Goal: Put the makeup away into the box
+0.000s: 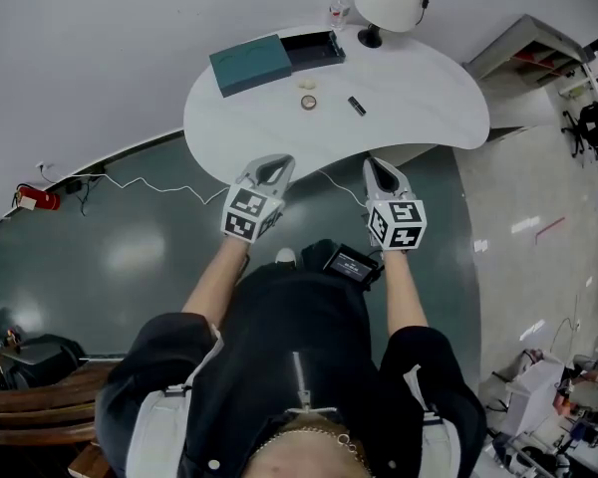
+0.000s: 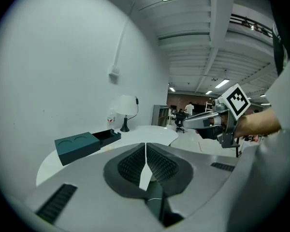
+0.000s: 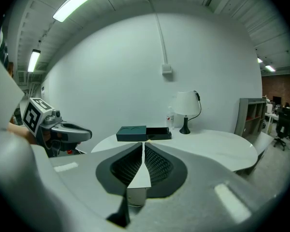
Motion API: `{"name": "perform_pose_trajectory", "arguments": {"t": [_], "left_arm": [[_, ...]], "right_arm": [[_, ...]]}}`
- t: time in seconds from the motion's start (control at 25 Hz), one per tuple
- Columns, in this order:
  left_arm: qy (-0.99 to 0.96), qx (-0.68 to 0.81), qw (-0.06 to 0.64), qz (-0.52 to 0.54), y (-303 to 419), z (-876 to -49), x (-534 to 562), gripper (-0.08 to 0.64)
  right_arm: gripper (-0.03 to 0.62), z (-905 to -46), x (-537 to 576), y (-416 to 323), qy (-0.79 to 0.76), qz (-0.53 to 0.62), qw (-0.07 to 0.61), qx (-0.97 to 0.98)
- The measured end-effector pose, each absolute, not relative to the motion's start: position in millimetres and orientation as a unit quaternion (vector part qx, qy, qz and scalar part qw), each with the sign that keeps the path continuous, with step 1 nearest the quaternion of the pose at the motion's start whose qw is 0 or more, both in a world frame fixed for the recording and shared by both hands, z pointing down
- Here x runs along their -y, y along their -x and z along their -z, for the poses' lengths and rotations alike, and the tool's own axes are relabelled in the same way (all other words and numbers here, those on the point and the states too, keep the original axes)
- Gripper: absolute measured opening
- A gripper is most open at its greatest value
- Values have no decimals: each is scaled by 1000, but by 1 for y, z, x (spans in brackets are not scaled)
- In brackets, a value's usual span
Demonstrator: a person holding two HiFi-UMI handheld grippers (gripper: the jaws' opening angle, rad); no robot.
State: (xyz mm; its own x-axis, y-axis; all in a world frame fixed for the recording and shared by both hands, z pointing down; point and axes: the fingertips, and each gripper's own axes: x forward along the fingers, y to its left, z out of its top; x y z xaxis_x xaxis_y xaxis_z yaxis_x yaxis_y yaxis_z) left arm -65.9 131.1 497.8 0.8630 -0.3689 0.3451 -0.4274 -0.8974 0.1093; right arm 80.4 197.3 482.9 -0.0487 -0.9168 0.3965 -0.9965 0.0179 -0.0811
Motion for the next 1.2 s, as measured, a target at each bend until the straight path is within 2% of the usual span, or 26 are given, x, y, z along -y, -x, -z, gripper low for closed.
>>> {"name": "perform_pose_trajectory", "arguments": {"t": [0.52,1.08,1.2], "left_arm": [[-954,228,95,-171,23,-512,-56,14],[-938,269,121,-183,-42,-517,30,14],[-933,279,128,-188,-46,-521,40,14]], "right_arm": [[11,-506,-114,-140,-670,-163,136,712],[14,-552,-16,-215,-618,-172,215,736],[46,-564,-4,-219,-601,-179,234,743]]}}
